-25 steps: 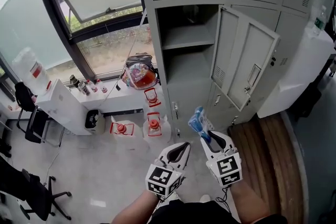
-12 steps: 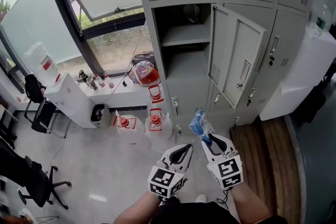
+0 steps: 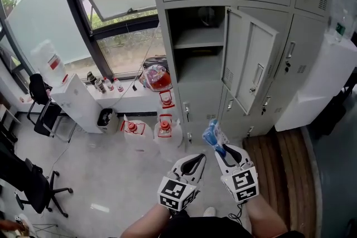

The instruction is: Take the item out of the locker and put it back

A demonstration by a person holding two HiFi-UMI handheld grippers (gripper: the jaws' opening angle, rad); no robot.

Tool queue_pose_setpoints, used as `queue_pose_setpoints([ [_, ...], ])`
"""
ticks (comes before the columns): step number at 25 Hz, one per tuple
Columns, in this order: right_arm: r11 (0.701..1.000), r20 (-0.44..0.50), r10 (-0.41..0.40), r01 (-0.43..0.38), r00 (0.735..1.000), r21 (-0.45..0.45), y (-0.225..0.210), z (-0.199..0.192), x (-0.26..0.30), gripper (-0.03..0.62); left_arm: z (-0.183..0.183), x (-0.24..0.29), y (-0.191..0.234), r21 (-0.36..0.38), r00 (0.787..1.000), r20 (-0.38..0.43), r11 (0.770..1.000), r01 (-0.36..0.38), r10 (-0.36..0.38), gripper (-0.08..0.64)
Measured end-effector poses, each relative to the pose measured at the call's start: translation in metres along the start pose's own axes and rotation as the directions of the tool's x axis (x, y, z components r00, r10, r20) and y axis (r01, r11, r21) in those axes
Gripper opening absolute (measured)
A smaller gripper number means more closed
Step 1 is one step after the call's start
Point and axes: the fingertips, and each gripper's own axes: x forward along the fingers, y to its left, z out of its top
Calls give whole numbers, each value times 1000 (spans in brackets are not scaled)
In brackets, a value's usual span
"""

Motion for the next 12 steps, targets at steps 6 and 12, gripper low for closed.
queue_pose_setpoints([
  [6,1000,-5,2,-2,1000,-10,4,0,-3,159,-1,-4,-3,-4,1000,7,1000,1,-1,17],
  [12,1000,-5,1,-1,1000,-10,10,1,0,158,-2,-8,0,-8,1000,5,1000,9,-9,17],
])
